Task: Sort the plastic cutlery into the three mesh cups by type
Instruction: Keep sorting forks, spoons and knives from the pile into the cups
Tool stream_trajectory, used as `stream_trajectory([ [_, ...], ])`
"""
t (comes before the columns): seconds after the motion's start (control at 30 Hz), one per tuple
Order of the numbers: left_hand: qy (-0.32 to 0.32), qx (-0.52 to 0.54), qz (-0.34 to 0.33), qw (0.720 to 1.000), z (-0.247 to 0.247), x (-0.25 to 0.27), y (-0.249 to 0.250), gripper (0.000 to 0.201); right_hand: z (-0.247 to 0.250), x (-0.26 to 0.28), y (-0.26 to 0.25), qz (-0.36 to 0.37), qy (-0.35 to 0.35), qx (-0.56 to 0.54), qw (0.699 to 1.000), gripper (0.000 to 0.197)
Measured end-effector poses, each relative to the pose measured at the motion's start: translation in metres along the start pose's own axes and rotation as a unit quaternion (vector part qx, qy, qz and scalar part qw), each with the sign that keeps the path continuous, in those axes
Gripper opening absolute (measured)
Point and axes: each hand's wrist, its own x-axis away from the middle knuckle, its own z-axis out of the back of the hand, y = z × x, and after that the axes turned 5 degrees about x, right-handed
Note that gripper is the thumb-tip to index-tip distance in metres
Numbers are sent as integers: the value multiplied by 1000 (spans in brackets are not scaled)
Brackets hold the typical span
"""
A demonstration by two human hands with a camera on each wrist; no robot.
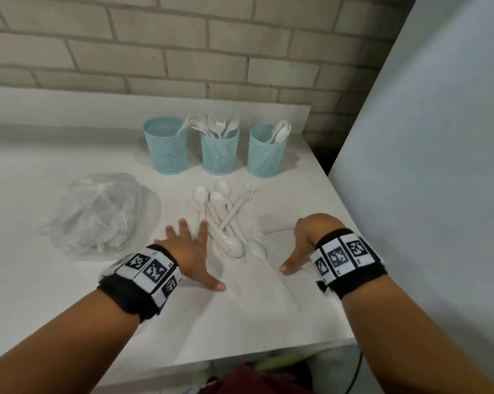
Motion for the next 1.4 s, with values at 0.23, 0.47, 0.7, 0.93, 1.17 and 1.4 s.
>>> stream_trajectory([
  [0.23,70,33,-42,996,-2,8,6,115,-15,11,-34,60,85,-14,994,114],
  [0.47,191,95,-70,975,8,-5,-8,79,-2,11,-51,144,176,-58,972,15],
  [0.7,262,223,-7,939,17,-12,-16,57,7,0,-45,147,226,-190,944,28],
  [0.93,161,318,19,934,25,-14,-10,53,32,-3,-29,160,190,-245,937,15],
  [1.17,204,266,29,942,33,-26,12,52,40,-11,-33,225,149,-393,879,17],
  [1.4,172,307,31,935,50,-39,7,44,57,-29,-32,217,199,-279,914,23],
])
